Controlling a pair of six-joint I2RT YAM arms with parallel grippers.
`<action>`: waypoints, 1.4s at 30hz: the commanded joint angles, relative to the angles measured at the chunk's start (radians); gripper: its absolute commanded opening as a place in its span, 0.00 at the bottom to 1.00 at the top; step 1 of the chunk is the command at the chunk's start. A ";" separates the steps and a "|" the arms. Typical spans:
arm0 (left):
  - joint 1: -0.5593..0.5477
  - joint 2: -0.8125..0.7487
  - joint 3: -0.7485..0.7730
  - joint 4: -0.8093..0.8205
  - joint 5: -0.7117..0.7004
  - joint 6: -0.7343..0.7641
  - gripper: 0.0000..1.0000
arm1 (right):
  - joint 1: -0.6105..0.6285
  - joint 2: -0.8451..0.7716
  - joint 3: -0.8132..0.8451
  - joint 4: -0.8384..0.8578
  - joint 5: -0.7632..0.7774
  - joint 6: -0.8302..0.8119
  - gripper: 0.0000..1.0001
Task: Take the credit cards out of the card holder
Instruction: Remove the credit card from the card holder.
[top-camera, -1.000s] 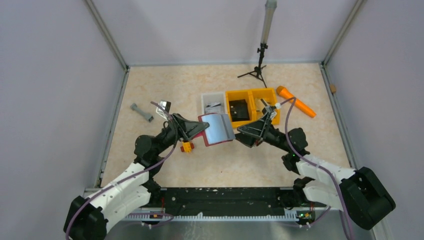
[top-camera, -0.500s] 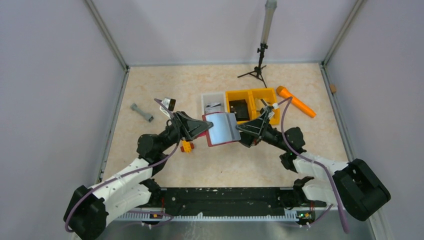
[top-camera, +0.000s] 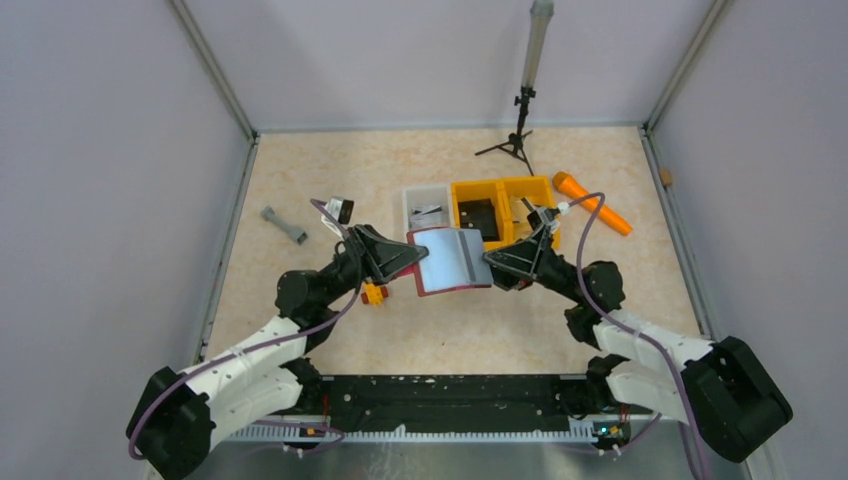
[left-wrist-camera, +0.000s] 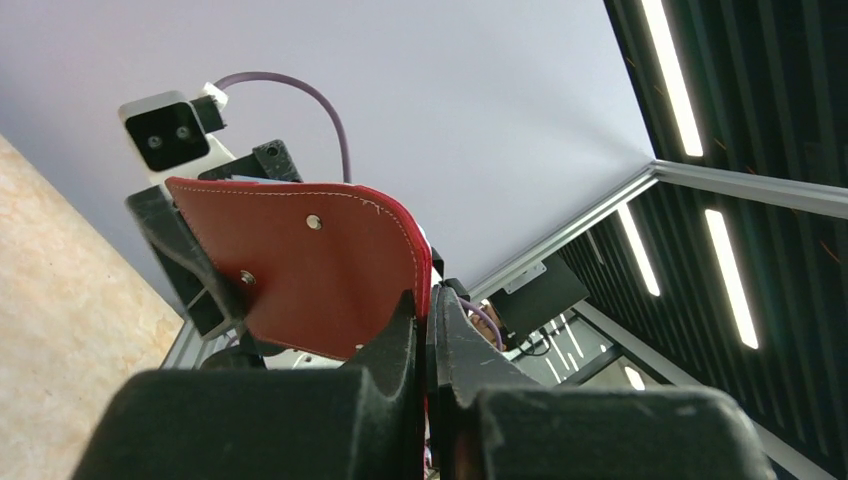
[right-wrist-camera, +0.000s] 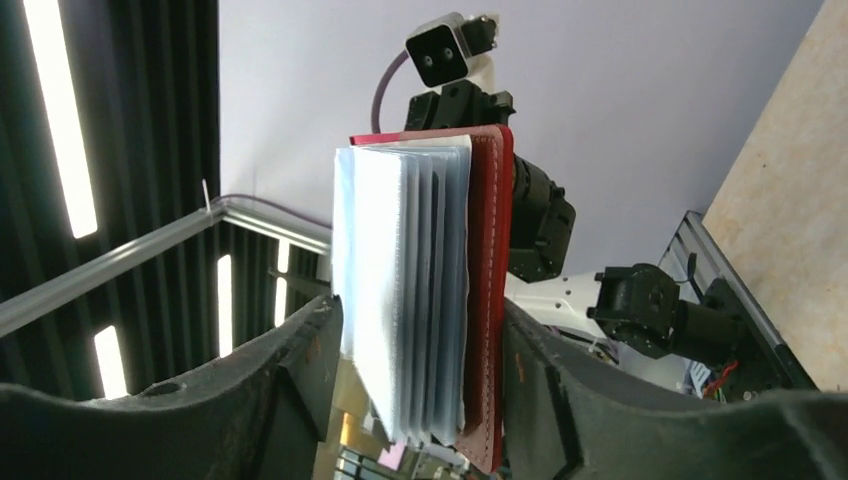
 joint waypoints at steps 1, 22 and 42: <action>-0.003 -0.032 -0.017 0.053 -0.009 0.023 0.00 | 0.006 -0.060 0.044 -0.062 0.010 -0.072 0.48; 0.002 -0.369 0.191 -1.195 -0.214 0.632 0.78 | 0.004 -0.228 0.180 -0.869 0.081 -0.628 0.00; -0.005 0.003 0.084 -0.766 0.004 0.531 0.70 | 0.010 -0.289 0.223 -1.028 0.065 -0.771 0.00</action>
